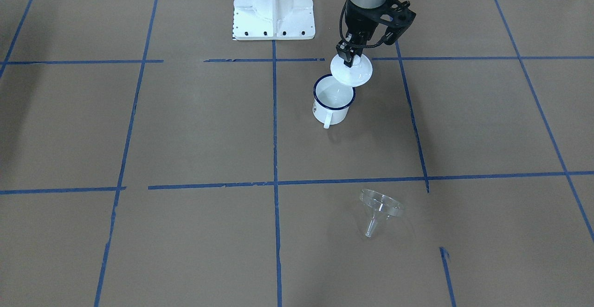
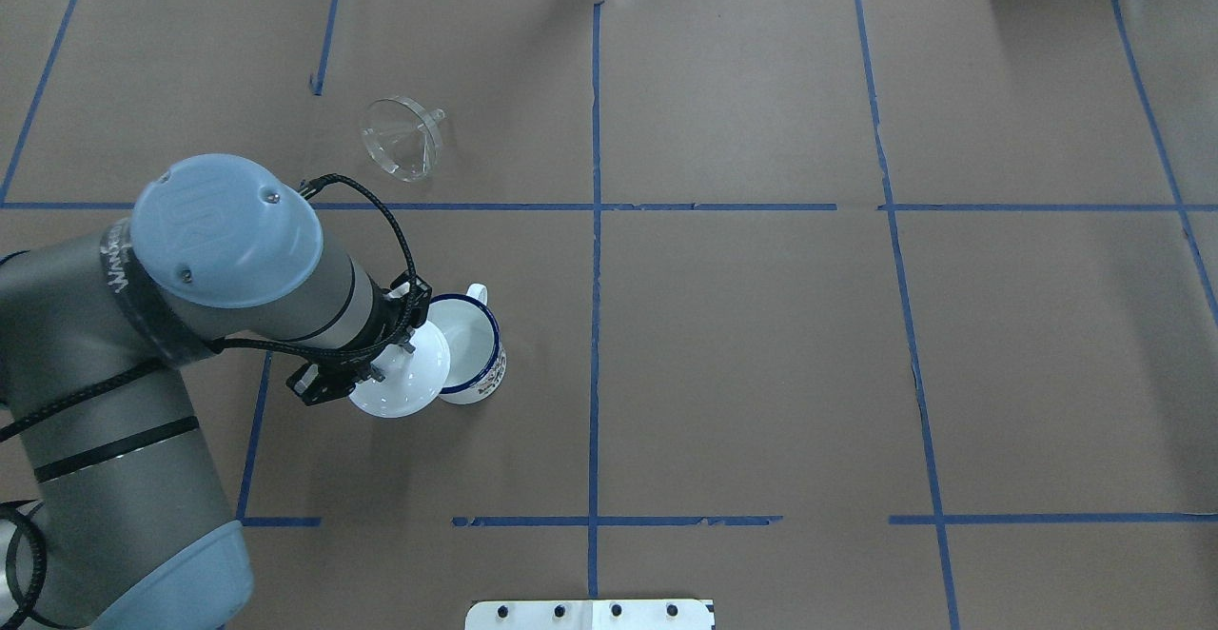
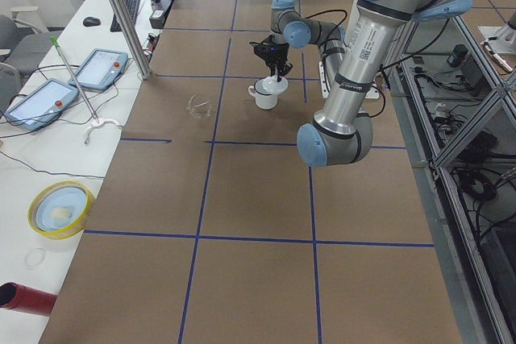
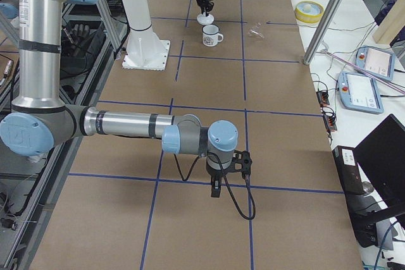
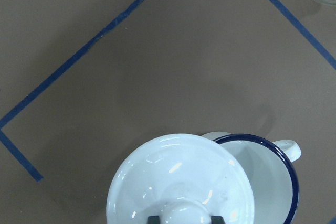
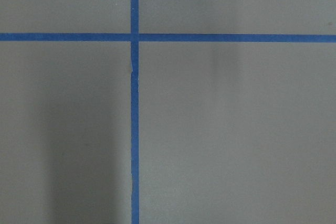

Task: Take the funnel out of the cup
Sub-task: 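Lift the white lid and carry it over the white mug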

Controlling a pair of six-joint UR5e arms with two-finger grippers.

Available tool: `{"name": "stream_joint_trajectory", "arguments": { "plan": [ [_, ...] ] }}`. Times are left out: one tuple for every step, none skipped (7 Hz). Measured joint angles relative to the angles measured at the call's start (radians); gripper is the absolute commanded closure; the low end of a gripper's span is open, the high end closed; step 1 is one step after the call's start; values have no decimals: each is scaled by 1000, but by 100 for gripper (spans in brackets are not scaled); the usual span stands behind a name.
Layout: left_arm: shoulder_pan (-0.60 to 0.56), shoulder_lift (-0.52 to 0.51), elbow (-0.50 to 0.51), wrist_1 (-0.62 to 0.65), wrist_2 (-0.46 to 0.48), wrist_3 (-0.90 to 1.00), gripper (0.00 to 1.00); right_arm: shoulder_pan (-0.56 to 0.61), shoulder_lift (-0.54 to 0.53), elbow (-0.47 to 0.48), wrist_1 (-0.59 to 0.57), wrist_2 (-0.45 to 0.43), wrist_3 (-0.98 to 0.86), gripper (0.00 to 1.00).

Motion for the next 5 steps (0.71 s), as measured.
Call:
{"name": "stream_joint_trajectory", "arguments": {
  "plan": [
    [1, -25, 33, 0, 0, 5, 100, 0, 0, 0, 0, 0, 0, 0],
    [2, -39, 55, -1, 1, 9, 100, 0, 0, 0, 0, 0, 0, 0],
    [2, -54, 77, -3, 1, 11, 100, 0, 0, 0, 0, 0, 0, 0],
    [2, -68, 97, -5, 0, 12, 100, 0, 0, 0, 0, 0, 0, 0],
    [3, -78, 108, -7, 0, 12, 100, 0, 0, 0, 0, 0, 0, 0]
  ]
}}
